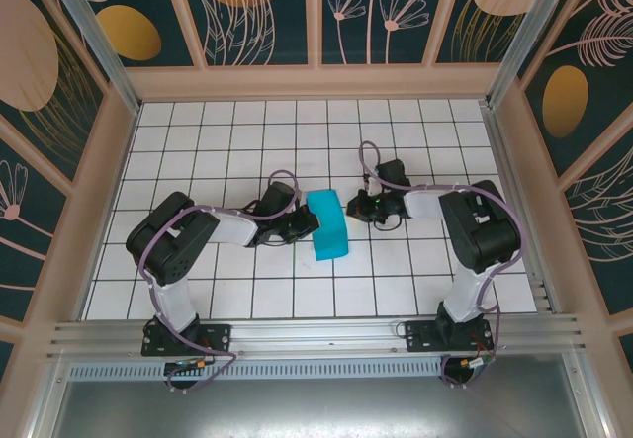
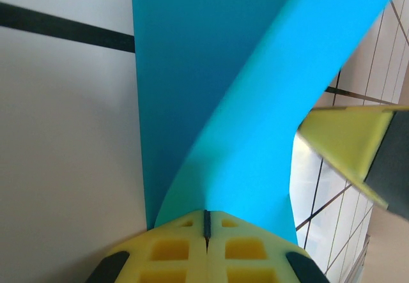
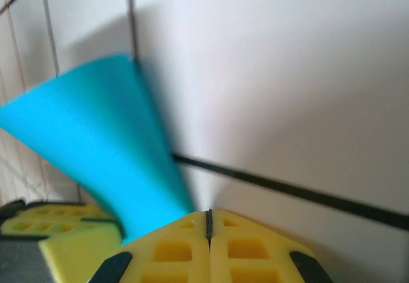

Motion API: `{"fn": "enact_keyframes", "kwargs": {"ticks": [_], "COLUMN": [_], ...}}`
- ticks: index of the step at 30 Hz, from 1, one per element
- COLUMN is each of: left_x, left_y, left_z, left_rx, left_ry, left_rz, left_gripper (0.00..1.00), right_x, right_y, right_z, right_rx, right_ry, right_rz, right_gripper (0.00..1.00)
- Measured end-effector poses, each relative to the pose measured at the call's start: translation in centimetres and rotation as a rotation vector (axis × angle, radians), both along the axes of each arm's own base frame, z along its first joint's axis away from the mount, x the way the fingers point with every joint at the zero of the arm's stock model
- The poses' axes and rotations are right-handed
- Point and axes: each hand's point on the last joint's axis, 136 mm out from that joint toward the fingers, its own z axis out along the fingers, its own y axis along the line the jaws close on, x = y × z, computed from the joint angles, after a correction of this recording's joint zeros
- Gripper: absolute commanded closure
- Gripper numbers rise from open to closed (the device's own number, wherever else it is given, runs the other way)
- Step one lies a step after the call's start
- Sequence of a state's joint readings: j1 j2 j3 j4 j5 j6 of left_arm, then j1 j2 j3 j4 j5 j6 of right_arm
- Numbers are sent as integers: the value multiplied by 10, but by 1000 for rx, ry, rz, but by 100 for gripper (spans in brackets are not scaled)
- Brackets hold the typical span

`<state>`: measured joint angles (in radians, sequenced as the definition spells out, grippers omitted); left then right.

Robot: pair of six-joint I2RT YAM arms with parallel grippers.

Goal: Fold a paper plane with a square sheet of paper (pick it up from the middle)
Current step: Fold the square sheet of paper in half at the center of the table.

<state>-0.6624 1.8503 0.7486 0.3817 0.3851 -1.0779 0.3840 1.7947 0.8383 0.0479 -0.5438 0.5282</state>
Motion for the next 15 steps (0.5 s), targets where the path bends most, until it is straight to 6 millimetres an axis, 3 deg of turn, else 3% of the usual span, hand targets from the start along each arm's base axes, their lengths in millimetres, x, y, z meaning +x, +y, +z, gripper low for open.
{"fn": "enact_keyframes", "kwargs": {"ticks": [3, 8, 12, 15], "left_x": [0, 0, 0, 0], "left_y": [0, 0, 0, 0], "left_z": [0, 0, 0, 0], "left_rx": [0, 0, 0, 0], "left_ry": [0, -1, -1, -1], "left_rz": [0, 0, -1, -1], "left_gripper": [100, 100, 100, 100], "right_x": [9, 3, -4, -2], "right_y": [-8, 20, 48, 56], "right_z": [12, 31, 30, 19], "right_rx": [-4, 26, 45, 46], "right_ry": [-40, -95, -93, -71], "right_rz": [-32, 38, 110, 128], "right_gripper": [100, 100, 100, 100]}}
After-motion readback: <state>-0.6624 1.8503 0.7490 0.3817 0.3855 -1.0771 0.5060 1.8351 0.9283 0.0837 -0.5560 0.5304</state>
